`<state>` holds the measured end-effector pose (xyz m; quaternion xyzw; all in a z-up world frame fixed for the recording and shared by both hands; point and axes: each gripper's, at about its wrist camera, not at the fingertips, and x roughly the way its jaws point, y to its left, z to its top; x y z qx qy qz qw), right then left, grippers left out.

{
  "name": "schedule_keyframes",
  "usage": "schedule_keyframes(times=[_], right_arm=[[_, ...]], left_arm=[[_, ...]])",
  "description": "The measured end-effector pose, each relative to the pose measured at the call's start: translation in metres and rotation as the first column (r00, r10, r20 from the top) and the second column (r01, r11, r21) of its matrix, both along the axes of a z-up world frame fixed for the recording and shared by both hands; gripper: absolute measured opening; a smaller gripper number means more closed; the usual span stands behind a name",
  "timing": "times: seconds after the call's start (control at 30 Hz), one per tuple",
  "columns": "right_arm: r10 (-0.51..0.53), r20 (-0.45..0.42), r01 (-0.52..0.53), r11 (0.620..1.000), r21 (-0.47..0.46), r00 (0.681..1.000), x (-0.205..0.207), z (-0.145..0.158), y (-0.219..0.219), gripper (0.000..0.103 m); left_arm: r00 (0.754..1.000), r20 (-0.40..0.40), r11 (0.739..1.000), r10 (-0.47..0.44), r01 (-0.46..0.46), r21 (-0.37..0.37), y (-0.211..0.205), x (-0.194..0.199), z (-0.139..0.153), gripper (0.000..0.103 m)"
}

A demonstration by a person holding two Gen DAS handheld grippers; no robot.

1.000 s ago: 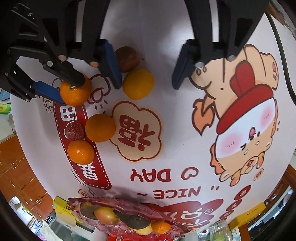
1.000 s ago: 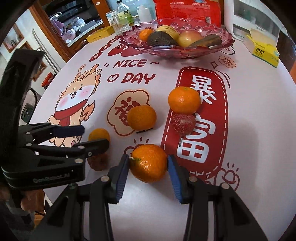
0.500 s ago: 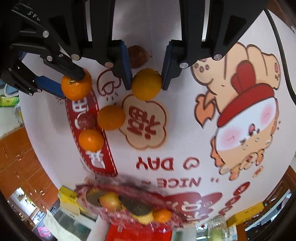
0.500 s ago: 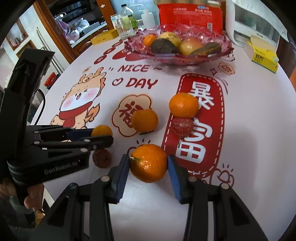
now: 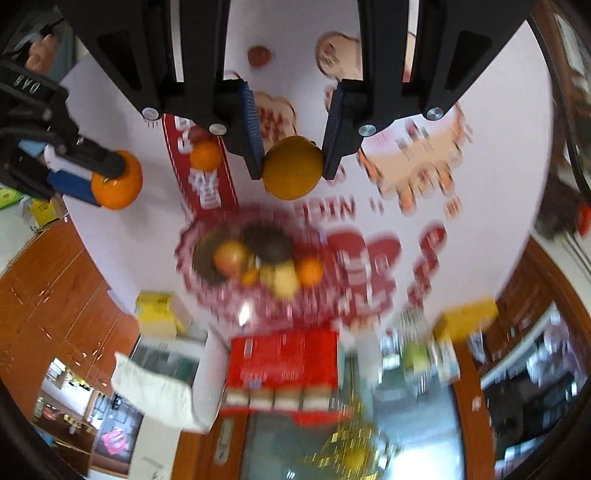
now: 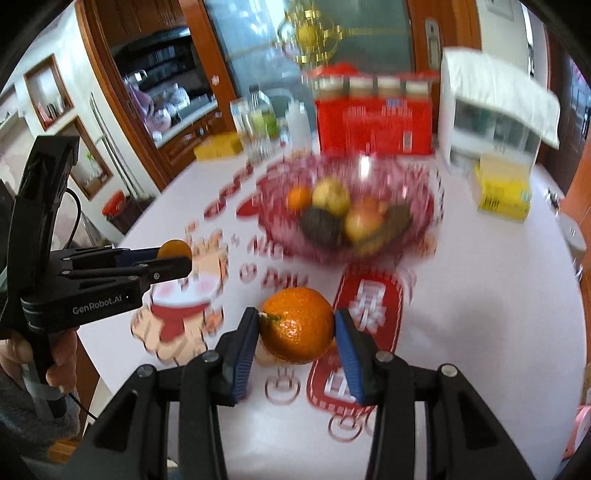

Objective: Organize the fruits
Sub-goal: 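Lift the orange and mandarin and carry both to the pink bowl, then lower the fruit into the bowl and open both tools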

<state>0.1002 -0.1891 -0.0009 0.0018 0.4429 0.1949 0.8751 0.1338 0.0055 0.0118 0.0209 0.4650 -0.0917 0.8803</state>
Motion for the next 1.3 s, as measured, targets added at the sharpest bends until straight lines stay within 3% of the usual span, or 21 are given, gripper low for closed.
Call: schedule_keyframes(times=[0.3,0.53,0.73,1.07,1.3], right_arm=[[-0.033,0.126,0.038,0.999,-0.033,0.991,0.059,0.073,0.005,0.042],[-0.085,0.173,0.091,0.995,-0.028,0.981,0.107,0.093,0.011,0.042],[-0.155,0.109,0.158,0.987,-0.018,0.982,0.154,0.061,0.013,0.042],[-0.274,-0.070,0.271,0.961,-0.052,0.959,0.215,-0.045,0.003,0.042],[-0.314,-0.165,0.304,0.949,-0.083,0.935,0.236,-0.101,-0.005,0.042]], left_arm=[[0.994,0.105,0.998,-0.034,0.027,0.062,-0.003,0.048,0.073,0.030],[0.989,0.143,0.996,-0.039,0.027,0.089,-0.004,0.090,0.086,0.030],[0.995,0.082,0.996,-0.051,0.045,0.071,-0.010,0.132,0.046,0.030],[0.990,-0.105,0.994,-0.096,0.101,0.036,-0.031,0.191,-0.067,0.030],[0.978,-0.170,0.992,-0.123,0.128,0.021,-0.052,0.209,-0.115,0.030]])
